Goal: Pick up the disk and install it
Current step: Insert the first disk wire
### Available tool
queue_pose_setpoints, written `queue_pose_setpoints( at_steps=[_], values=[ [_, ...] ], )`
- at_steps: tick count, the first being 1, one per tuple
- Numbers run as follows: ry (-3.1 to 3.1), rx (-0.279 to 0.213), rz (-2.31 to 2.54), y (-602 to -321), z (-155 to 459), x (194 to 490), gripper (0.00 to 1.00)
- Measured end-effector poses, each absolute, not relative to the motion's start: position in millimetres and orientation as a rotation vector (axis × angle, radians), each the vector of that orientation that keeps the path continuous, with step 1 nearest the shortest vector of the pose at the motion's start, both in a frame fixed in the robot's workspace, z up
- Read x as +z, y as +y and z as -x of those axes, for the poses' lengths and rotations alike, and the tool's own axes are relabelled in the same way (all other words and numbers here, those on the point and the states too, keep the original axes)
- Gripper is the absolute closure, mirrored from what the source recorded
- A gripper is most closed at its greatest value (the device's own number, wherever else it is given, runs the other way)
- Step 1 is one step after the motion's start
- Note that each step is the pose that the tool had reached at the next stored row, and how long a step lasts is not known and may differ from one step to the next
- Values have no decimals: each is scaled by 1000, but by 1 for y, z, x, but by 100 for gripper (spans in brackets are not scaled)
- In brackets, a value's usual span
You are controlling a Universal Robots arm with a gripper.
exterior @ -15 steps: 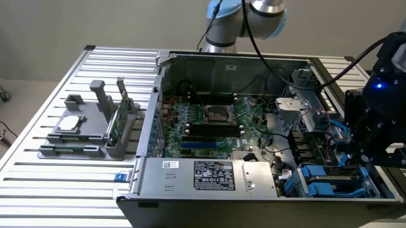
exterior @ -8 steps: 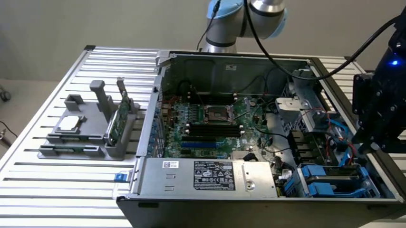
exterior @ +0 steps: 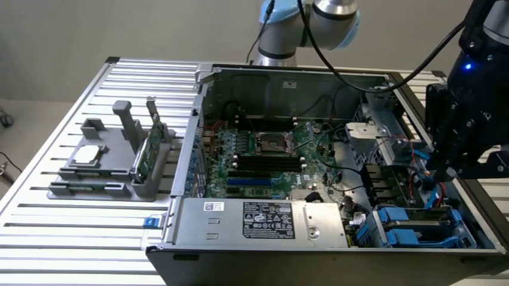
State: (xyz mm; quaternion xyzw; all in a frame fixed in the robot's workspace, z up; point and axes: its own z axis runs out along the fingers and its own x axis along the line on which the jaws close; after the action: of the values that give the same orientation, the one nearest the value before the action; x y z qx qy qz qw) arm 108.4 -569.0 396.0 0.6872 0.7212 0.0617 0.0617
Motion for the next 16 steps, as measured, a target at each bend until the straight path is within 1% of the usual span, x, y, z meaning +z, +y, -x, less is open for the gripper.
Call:
queue_pose_setpoints(
  at_steps=[4, 16],
  values=[
    [2182, 194, -2081, -565, -108, 390, 74],
    [2141, 191, -2120, -563, -108, 372, 74]
  ],
)
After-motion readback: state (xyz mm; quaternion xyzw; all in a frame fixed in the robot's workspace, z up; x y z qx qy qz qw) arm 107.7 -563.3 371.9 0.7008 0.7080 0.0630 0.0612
